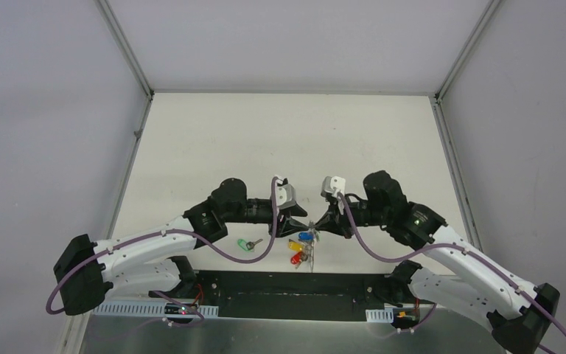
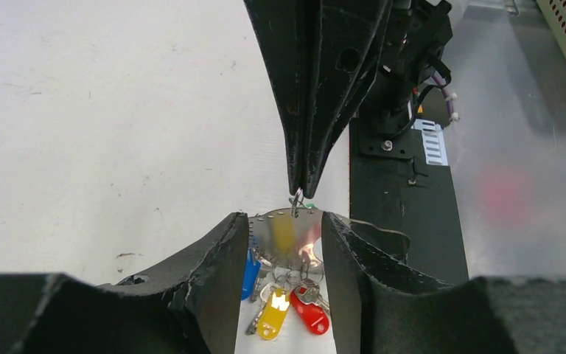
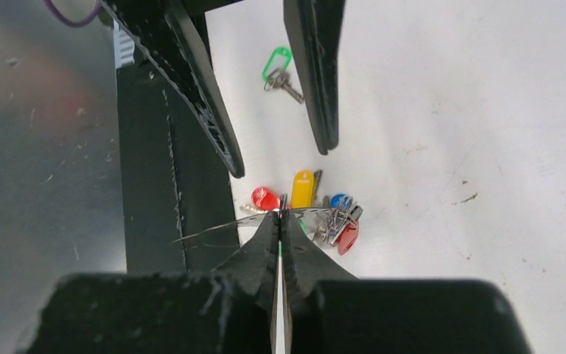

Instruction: Put the keys on the keyring

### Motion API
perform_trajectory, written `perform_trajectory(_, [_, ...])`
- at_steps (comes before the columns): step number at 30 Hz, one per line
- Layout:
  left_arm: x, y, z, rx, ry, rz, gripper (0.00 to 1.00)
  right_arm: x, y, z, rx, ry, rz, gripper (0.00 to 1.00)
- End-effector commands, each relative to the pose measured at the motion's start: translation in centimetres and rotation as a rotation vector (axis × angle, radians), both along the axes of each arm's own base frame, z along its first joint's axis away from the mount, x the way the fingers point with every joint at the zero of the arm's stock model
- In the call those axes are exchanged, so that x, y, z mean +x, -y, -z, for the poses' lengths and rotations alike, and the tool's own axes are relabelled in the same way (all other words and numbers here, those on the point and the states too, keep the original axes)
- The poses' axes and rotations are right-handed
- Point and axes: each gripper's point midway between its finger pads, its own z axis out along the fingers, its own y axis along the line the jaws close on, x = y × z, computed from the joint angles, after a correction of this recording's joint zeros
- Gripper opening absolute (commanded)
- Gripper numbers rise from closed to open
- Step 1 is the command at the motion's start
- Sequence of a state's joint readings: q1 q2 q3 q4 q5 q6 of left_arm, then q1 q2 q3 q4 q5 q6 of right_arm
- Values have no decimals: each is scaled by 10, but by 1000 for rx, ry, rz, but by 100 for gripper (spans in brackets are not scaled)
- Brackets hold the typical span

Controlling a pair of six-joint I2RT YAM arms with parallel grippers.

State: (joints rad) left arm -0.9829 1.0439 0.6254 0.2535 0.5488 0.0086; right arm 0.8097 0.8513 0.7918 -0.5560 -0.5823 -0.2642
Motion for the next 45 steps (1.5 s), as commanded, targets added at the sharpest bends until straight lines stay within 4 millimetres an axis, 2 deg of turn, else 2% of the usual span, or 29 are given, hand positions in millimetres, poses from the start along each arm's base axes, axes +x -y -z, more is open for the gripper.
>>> perform_trajectory(1, [-1, -8, -22, -98, 60, -35, 42, 13, -20, -43, 268, 139, 44, 0])
perform_trajectory(3, [-1, -10, -25, -119, 74, -44, 41, 13, -21, -51, 326, 168, 45, 0])
perform_trajectory(7, [-6, -12, -32, -167, 68, -35, 38, 10, -23, -56, 363, 178, 29, 0])
perform_trajectory(15, [-7, -6, -27, -158, 63, -6, 32, 4, -25, -63, 390, 183, -11, 0])
perform_trajectory(20, [-4, -5, -29, -161, 70, -16, 21, 3, -26, -64, 392, 180, -20, 0])
perform_trajectory(25, [-2, -5, -32, -170, 84, -23, 0, 3, -27, -65, 390, 177, -28, 0])
perform_trajectory(29, [-3, -7, -37, -174, 84, -29, 0, 6, -26, -60, 365, 174, -9, 0])
perform_trajectory(31, [0, -9, -35, -143, 66, -51, 0, 10, -23, -59, 351, 179, 17, 11])
perform_trajectory(35, [3, -13, -25, -33, 42, -66, 0, 14, -17, -61, 323, 207, 44, 43])
perform_trajectory(37, [2, -15, -18, 44, 24, -62, 0, 15, -14, -64, 314, 226, 57, 54])
perform_trajectory(40, [-1, -18, -10, 161, -7, -40, 0, 17, -10, -68, 308, 253, 70, 60])
perform_trajectory(45, [-4, -23, -4, 301, -54, -7, 0, 16, -13, -69, 299, 241, 51, 59])
